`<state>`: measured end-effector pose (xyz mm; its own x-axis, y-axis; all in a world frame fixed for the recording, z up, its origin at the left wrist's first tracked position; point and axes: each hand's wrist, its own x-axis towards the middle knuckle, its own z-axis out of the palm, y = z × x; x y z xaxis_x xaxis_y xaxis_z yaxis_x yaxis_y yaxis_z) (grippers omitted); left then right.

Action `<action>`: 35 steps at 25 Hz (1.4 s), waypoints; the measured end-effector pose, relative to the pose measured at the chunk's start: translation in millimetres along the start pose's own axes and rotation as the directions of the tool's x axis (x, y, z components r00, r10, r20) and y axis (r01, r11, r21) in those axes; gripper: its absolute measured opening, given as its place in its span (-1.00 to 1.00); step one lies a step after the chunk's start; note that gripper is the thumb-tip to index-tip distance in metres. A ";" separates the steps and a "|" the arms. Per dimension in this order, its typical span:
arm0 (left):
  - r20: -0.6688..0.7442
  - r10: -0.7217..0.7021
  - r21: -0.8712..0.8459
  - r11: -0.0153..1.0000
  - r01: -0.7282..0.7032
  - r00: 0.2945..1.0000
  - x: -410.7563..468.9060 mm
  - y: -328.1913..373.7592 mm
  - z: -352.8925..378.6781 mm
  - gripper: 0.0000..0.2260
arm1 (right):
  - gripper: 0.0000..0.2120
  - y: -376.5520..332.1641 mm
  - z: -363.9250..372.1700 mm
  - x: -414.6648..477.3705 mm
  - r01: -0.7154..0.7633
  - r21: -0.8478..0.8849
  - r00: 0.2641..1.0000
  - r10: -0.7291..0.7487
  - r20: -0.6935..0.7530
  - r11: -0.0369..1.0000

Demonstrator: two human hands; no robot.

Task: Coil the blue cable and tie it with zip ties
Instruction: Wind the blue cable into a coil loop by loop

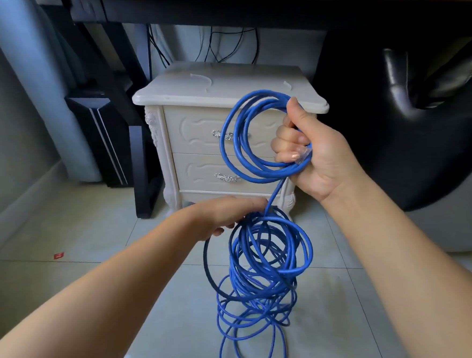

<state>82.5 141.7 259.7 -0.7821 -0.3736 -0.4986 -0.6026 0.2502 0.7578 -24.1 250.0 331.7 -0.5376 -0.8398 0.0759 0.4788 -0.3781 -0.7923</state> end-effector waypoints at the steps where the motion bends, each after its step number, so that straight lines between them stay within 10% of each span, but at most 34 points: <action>1: 0.022 -0.004 0.011 1.000 0.004 1.000 1.9 0.3 2.7 -0.69 | -0.70 0.1 -0.2 0.0 0.000 0.003 1.000 0.000 0.001 1.000; 10: 0.269 0.075 -0.392 0.919 0.038 0.960 12.0 -11.6 4.6 -0.82 | -0.70 -7.0 -6.0 0.6 0.020 0.039 1.000 -0.020 -0.016 0.999; 15: 0.082 0.201 -0.549 0.826 -0.124 0.976 8.6 -16.5 -5.9 -0.86 | -0.70 -18.0 -27.0 3.8 0.054 -0.016 0.984 -0.056 -0.172 0.998; 19: -0.179 0.288 -0.249 0.912 -0.326 0.941 -3.2 -10.8 -10.8 -0.83 | -0.71 -13.3 -45.8 3.8 -0.032 0.105 0.957 0.060 -0.283 0.994; 23: -0.583 0.379 0.314 0.921 -0.232 0.719 -7.1 -3.2 -5.0 -0.80 | -0.71 -18.0 -46.3 -3.5 -0.045 0.224 0.983 0.083 -0.162 0.974; 27: -0.495 0.501 0.470 0.842 -0.266 0.710 -8.9 -2.9 -8.8 -0.48 | -0.67 -25.0 -43.6 -7.4 -0.011 0.238 0.992 0.041 -0.123 0.971; 35: -0.451 0.427 0.462 0.863 -0.205 0.784 -8.1 -11.1 -26.2 -0.84 | -0.65 -38.0 -48.4 -4.0 0.215 0.324 0.931 -0.094 -0.352 0.921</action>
<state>99.7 118.5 266.4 -0.7991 -0.5886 0.1228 -0.4332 0.7052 0.5613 -73.7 286.7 332.2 -0.7898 -0.6096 -0.0677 0.5503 -0.6554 -0.5173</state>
